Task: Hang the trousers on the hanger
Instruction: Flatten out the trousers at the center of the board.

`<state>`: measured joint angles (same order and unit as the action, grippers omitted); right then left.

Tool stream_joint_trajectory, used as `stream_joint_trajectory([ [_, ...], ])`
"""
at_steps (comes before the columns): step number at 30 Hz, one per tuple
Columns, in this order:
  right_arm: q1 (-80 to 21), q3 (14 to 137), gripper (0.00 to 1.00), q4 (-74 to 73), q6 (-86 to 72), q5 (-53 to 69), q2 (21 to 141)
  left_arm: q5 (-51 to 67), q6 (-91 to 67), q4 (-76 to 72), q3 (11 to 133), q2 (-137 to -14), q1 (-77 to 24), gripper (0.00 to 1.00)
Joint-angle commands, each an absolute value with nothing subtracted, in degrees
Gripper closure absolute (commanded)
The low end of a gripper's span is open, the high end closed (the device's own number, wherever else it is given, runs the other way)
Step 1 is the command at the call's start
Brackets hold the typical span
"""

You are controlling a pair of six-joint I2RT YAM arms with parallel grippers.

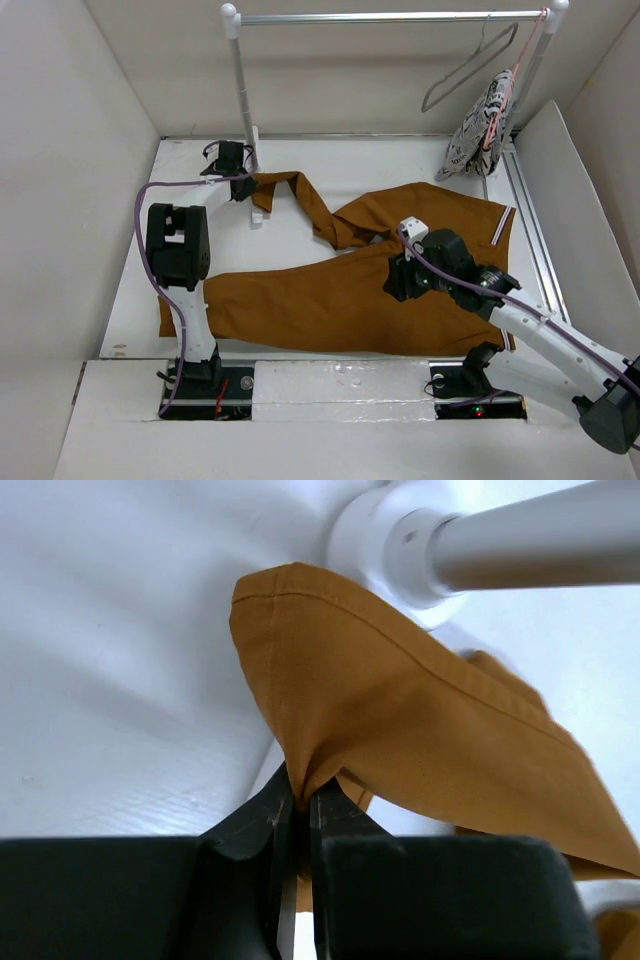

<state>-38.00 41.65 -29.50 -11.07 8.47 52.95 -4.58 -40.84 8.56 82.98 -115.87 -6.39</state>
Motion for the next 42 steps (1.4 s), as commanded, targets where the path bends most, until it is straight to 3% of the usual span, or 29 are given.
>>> stream_joint_trajectory([
  [1,-38.8,41.3,0.47,-28.6,-12.7,5.5,51.2,-5.4,-38.0,9.1,85.2,-111.9,-6.2,1.00],
  [9,-36.0,38.7,0.47,-25.3,-11.5,4.0,57.1,-8.0,-31.1,7.1,79.9,-87.9,-7.5,1.00],
  [14,-32.2,38.9,0.46,-25.1,-9.8,2.6,59.1,-17.4,-30.7,10.9,73.3,-73.3,-5.9,1.00],
  [23,-24.5,39.6,0.39,-22.9,-3.1,5.6,67.2,-18.3,-34.4,31.0,81.8,-65.5,-5.4,1.00],
  [28,-23.9,40.6,0.39,-21.9,-2.6,6.3,67.8,-23.3,-36.8,31.7,75.7,-66.0,-3.5,1.00],
  [30,-23.9,41.5,0.39,-22.2,-2.5,6.4,67.6,-21.5,-36.7,28.2,73.7,-69.3,4.1,1.00],
  [32,-23.9,42.0,0.40,-24.1,-2.0,6.2,66.6,-12.4,-37.2,26.9,74.6,-75.5,11.2,1.00],
  [34,-23.9,42.0,0.40,-25.7,-1.3,5.7,65.3,-4.7,-37.4,25.6,78.0,-79.5,17.9,1.00],
  [40,-23.9,39.3,0.40,-25.7,-0.9,9.0,61.7,-3.4,-40.8,22.6,90.1,-94.1,18.5,1.00],
  [41,-24.5,39.2,0.39,-25.8,-1.1,9.3,61.4,-2.1,-41.0,21.8,91.1,-97.6,18.5,0.89],
  [42,-25.3,39.2,0.38,-25.8,-1.3,9.3,60.8,-0.5,-39.0,20.4,94.2,-99.6,18.5,0.69],
])
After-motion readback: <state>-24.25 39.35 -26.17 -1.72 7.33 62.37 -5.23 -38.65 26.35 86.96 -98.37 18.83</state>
